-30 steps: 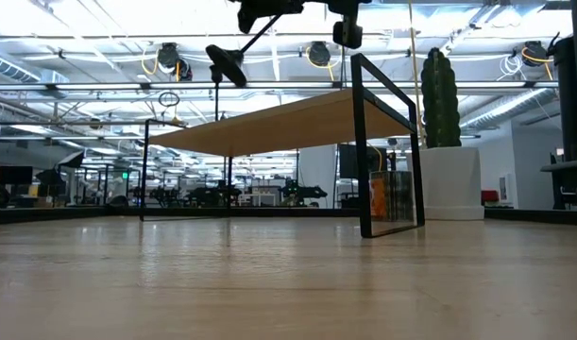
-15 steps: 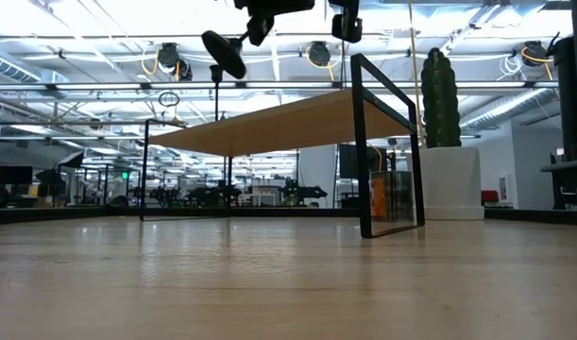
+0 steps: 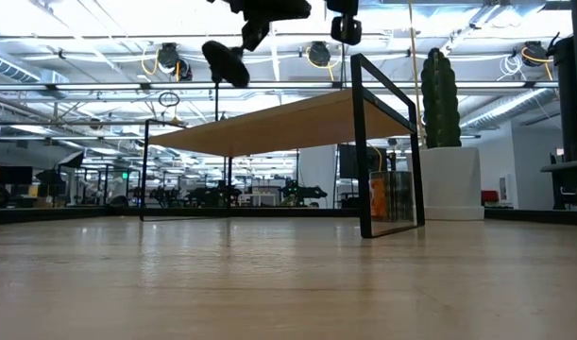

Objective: Pick & Place candle stick holders
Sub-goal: Put the top candle holder on the shelf

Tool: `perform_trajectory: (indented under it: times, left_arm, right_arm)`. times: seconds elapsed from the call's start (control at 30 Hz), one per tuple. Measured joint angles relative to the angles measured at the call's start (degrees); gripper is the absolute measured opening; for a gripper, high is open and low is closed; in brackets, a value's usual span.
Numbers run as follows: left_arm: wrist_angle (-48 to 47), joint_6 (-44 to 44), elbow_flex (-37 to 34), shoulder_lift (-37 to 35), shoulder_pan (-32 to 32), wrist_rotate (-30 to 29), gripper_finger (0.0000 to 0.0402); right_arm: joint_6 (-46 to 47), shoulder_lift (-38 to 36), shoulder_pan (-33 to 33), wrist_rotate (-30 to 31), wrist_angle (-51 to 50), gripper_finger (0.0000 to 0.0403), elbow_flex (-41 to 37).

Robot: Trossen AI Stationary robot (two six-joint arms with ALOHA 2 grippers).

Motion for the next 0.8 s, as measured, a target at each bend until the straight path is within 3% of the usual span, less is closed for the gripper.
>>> perform_trajectory:
  times: [0.27,0.5,0.63,0.8]
  left_arm:
    - [-2.53,-0.77,0.01,-0.27,0.04,-1.68,0.0020]
    - [-10.36,-1.25,-0.08,-4.52,0.26,-9.32,0.0020]
    - [-13.01,-2.73,-0.08,-8.06,0.27,-18.18,0.0020]
    - [-12.89,-3.48,-0.08,-11.98,0.31,-35.33,0.0020]
  right_arm:
    - [-0.09,-0.02,-0.06,-0.05,-0.03,0.0122,0.00]
    - [-0.17,-1.23,-1.10,-0.61,0.07,0.0136,0.02]
    - [-0.25,-1.77,-1.61,-0.55,0.49,0.0132,0.02]
    - [-1.76,-2.60,-1.66,-0.40,0.07,0.0128,0.02]
